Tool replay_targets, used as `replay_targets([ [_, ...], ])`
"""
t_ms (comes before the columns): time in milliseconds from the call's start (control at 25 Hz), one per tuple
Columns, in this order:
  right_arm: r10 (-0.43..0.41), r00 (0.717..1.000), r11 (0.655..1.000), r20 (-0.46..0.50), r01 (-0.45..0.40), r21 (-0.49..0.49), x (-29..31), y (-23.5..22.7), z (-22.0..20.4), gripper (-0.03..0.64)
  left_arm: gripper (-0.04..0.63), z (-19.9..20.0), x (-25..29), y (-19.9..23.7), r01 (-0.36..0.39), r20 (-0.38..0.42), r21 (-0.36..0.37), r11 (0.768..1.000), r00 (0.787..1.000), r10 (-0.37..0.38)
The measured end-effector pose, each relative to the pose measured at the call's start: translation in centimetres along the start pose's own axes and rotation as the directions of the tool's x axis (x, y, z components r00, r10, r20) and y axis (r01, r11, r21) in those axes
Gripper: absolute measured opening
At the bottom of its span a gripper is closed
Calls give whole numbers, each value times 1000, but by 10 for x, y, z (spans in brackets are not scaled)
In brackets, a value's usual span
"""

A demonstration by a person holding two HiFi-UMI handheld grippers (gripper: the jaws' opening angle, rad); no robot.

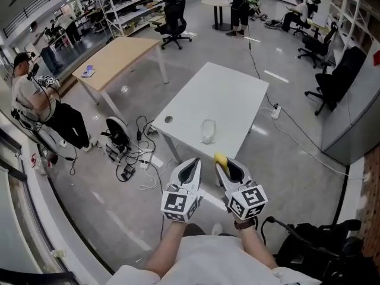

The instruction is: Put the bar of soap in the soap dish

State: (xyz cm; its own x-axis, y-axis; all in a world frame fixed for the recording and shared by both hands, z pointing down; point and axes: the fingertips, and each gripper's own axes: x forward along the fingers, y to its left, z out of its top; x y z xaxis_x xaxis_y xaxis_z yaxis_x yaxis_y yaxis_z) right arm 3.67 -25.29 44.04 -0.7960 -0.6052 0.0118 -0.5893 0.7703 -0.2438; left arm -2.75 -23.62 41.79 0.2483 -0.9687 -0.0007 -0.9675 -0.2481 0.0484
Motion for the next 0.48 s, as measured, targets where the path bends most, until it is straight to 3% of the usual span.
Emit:
replay_targets([
  [240, -31, 997, 999, -73, 34, 39, 26, -24, -31, 114, 0, -26, 21, 26, -40, -47, 21, 999, 998, 41],
  [480, -64, 993, 998, -102, 66, 15, 80, -54, -36, 113, 2, -30, 78, 64, 12, -26, -14, 1000, 1000, -12],
])
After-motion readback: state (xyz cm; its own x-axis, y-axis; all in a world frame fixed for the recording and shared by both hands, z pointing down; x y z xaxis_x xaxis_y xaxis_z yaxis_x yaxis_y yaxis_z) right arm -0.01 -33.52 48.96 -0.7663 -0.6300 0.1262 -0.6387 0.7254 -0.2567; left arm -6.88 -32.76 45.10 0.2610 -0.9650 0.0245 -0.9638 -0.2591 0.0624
